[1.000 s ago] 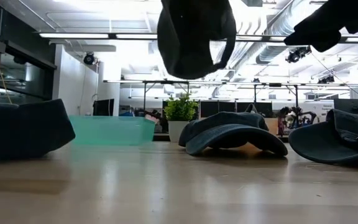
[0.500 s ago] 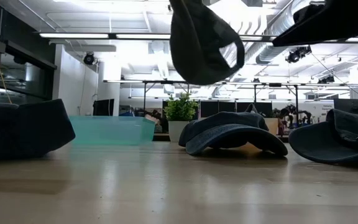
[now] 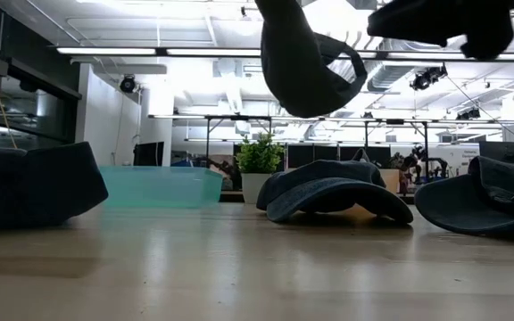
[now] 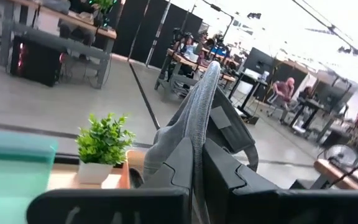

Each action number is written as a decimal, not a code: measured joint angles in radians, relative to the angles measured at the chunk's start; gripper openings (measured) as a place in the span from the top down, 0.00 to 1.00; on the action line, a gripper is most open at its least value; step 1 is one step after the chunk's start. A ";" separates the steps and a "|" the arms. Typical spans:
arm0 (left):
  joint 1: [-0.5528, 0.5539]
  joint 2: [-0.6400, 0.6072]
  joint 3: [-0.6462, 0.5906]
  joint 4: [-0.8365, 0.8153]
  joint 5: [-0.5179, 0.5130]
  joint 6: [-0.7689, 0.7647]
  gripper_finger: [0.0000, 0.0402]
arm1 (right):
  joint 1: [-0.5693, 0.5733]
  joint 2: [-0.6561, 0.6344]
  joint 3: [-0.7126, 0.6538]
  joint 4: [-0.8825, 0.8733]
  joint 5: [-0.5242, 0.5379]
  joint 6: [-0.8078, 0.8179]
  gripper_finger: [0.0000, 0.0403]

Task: Pick & Place hat
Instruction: Put the light gray cap into the orange bin

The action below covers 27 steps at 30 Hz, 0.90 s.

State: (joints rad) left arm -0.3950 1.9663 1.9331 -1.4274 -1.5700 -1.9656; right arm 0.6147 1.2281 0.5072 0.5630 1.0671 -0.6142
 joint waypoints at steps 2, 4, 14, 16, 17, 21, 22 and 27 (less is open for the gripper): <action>0.005 0.000 0.000 0.025 0.000 0.001 0.98 | -0.009 0.006 0.000 0.047 0.005 -0.100 0.58; 0.011 0.000 0.000 0.036 0.000 0.001 0.98 | -0.027 0.010 0.000 0.079 0.000 -0.166 0.58; 0.015 0.000 0.000 0.127 0.000 0.020 0.98 | -0.193 0.010 0.002 0.116 -0.153 -0.207 0.57; 0.016 0.000 0.000 0.133 -0.001 0.024 0.98 | -0.220 0.010 0.011 0.131 -0.187 -0.208 0.57; 0.016 0.000 0.000 0.138 -0.001 0.024 0.98 | -0.231 0.010 0.018 0.134 -0.211 -0.207 0.57; 0.016 0.000 0.000 0.150 -0.002 0.030 0.98 | -0.267 0.010 0.048 0.130 -0.296 -0.220 0.57; 0.016 0.000 0.000 0.150 -0.002 0.031 0.98 | -0.273 0.010 0.058 0.131 -0.308 -0.225 0.57; 0.016 0.000 0.000 0.154 -0.002 0.031 0.98 | -0.302 0.016 0.102 0.116 -0.387 -0.225 0.57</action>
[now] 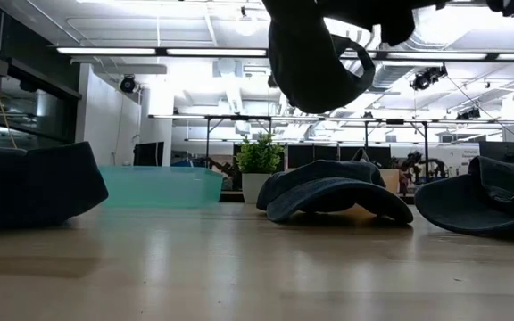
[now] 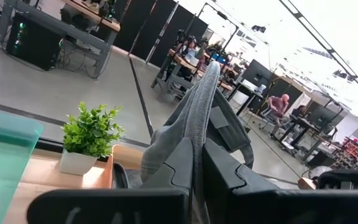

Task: Pick & Place hat
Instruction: Put the light gray cap into the orange bin

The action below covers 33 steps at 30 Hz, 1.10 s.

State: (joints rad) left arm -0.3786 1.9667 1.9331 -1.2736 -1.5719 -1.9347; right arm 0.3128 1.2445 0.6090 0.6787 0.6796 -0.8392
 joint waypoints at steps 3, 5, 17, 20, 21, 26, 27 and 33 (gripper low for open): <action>0.000 0.000 0.000 0.000 0.000 0.000 0.98 | -0.013 0.028 0.022 -0.019 -0.004 0.000 0.57; 0.000 0.000 0.000 0.000 0.000 0.000 0.98 | -0.021 0.058 0.037 -0.036 -0.009 0.000 0.57; 0.000 0.000 0.000 0.004 0.006 0.040 0.97 | -0.027 0.177 0.124 -0.031 0.061 -0.060 0.62; 0.000 0.000 0.000 0.003 0.008 0.043 0.97 | -0.027 0.169 0.131 -0.030 0.072 -0.060 0.66; 0.000 0.000 0.000 0.003 0.010 0.044 0.97 | -0.027 0.167 0.131 -0.029 0.077 -0.060 0.68; 0.000 0.000 0.000 0.002 0.011 0.045 0.97 | -0.027 0.167 0.131 -0.043 0.104 -0.059 0.81; 0.000 0.000 0.000 0.002 0.011 0.046 0.97 | -0.027 0.167 0.131 -0.045 0.103 -0.059 0.85; 0.000 0.000 0.000 0.000 0.020 0.053 0.96 | -0.018 0.166 0.131 -0.046 0.110 -0.060 0.97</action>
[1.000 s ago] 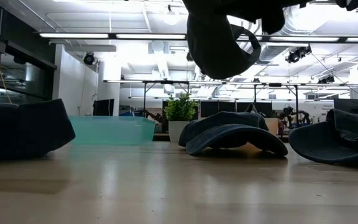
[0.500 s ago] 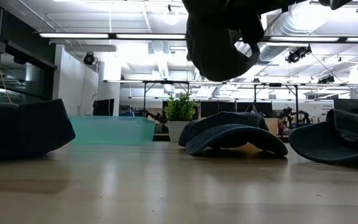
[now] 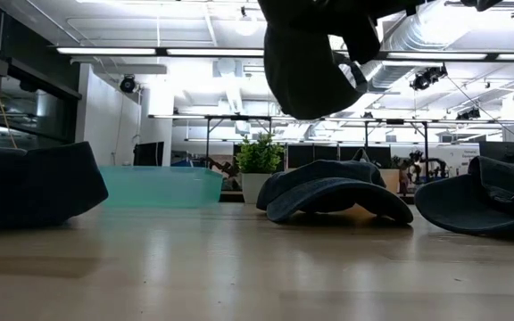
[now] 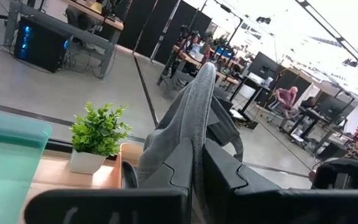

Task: Pick & Place hat
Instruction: Put the light gray cap into the orange bin

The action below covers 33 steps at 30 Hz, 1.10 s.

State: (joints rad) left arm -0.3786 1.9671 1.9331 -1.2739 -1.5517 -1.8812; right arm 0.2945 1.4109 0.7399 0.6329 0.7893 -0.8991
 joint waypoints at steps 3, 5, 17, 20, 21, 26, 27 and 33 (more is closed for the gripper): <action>0.000 0.000 0.000 0.000 0.006 0.011 0.96 | 0.000 0.000 0.000 -0.007 -0.002 0.004 0.98; 0.000 0.000 0.000 0.000 0.016 0.021 0.96 | 0.000 0.000 0.000 -0.009 -0.003 0.006 0.98; -0.001 0.000 0.000 -0.001 0.032 0.182 0.65 | 0.001 -0.001 0.000 -0.076 0.019 0.056 0.99; -0.001 0.000 0.000 -0.009 0.029 0.239 0.53 | 0.001 -0.001 0.000 -0.140 0.035 0.085 0.99; -0.001 -0.002 0.000 -0.012 0.029 0.267 0.50 | 0.001 -0.001 0.000 -0.162 0.040 0.098 0.99; -0.002 -0.058 0.000 -0.041 0.036 0.459 0.38 | 0.001 0.000 0.000 -0.268 0.067 0.127 0.99; -0.002 -0.069 0.001 -0.050 0.044 0.502 0.36 | 0.001 0.000 0.000 -0.293 0.076 0.125 0.99; -0.016 -0.097 -0.003 -0.298 0.115 0.539 0.33 | -0.010 0.000 0.000 -0.470 0.091 0.076 0.99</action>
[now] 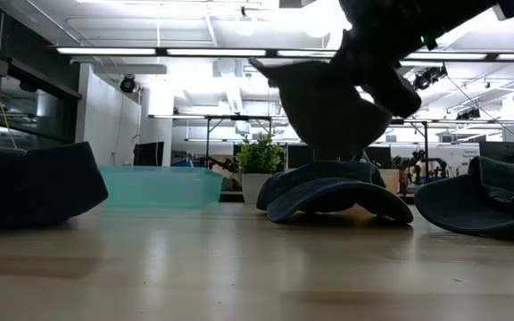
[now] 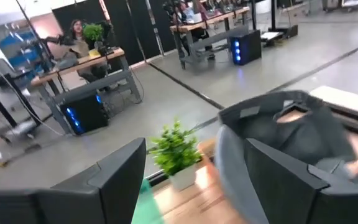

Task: Pick & Place hat
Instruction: Put the light gray cap into the orange bin

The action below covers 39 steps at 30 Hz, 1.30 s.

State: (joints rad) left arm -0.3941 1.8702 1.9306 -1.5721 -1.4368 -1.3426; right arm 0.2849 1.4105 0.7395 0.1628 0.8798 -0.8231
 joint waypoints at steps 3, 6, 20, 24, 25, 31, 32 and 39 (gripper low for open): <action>0.000 -0.006 -0.066 0.010 0.019 -0.005 0.33 | -0.023 0.000 0.000 -0.047 0.023 -0.048 0.99; -0.001 -0.024 -0.149 0.004 0.045 -0.066 0.33 | -0.049 0.000 0.000 -0.092 0.022 -0.125 0.99; -0.006 -0.161 -0.619 0.095 0.121 -0.423 0.33 | -0.253 0.000 0.000 -0.308 -0.090 -0.407 0.99; -0.013 -0.232 -0.734 0.233 0.126 -0.414 0.33 | -0.325 0.000 0.000 -0.323 -0.107 -0.484 0.99; -0.018 -0.244 -0.760 0.261 0.142 -0.411 0.33 | -0.340 0.000 0.000 -0.324 -0.105 -0.505 0.99; -0.047 -0.308 -0.876 0.425 0.183 -0.342 0.33 | -0.400 0.000 0.000 -0.357 -0.165 -0.600 0.99; -0.051 -0.314 -0.884 0.459 0.190 -0.319 0.33 | -0.405 0.000 0.000 -0.366 -0.175 -0.608 0.99; -0.065 -0.318 -0.900 0.589 0.248 -0.184 0.33 | -0.426 0.000 0.000 -0.469 -0.266 -0.637 0.99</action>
State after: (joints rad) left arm -0.4592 1.5520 1.0305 -0.9828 -1.1886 -1.5266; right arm -0.1409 1.4105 0.7391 -0.3064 0.6135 -1.4601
